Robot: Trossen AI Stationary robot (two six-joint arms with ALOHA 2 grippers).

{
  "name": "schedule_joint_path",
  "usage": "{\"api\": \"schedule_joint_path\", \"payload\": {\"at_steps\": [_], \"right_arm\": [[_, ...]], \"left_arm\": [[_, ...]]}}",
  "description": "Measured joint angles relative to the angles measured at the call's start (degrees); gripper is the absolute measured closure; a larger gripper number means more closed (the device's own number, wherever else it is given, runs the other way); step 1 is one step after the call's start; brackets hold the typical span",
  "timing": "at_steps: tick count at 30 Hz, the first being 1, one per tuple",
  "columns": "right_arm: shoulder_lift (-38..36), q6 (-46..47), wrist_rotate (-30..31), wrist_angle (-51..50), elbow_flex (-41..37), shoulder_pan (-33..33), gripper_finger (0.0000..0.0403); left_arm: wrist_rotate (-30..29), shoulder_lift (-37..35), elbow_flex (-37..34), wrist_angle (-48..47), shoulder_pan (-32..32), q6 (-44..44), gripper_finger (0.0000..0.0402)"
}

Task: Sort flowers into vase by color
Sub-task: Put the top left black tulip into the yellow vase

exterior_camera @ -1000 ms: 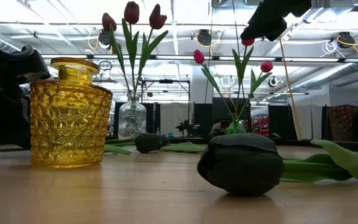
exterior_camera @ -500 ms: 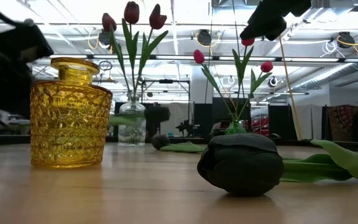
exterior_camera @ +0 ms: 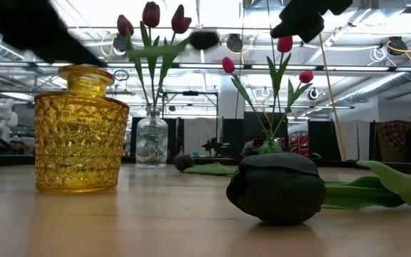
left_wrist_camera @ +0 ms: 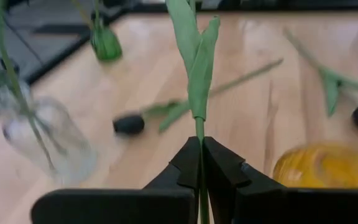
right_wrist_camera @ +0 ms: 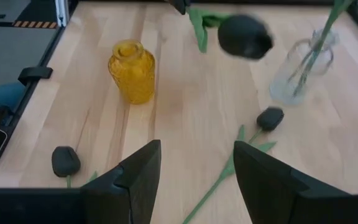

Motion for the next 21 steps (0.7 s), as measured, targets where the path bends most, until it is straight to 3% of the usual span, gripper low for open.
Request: {"api": "schedule_joint_path", "payload": {"at_steps": [5, 12, 21], "right_arm": [[0.0, -1.2, 0.0, 1.2, 0.0, 0.3, 0.0209], [1.9, -3.0, 0.2, 4.6, -0.1, 0.3, 0.0209], [4.8, -9.3, 0.3, 22.2, -0.1, 0.1, 0.0209]], "left_arm": [[-0.9, -2.2, 4.6, 4.1, 0.0, 12.4, 0.0382], [0.4, -2.6, 7.8, 20.4, 1.2, 34.3, 0.0382], [9.5, -2.6, 7.8, 35.7, 4.7, 44.6, 0.0382]]}}
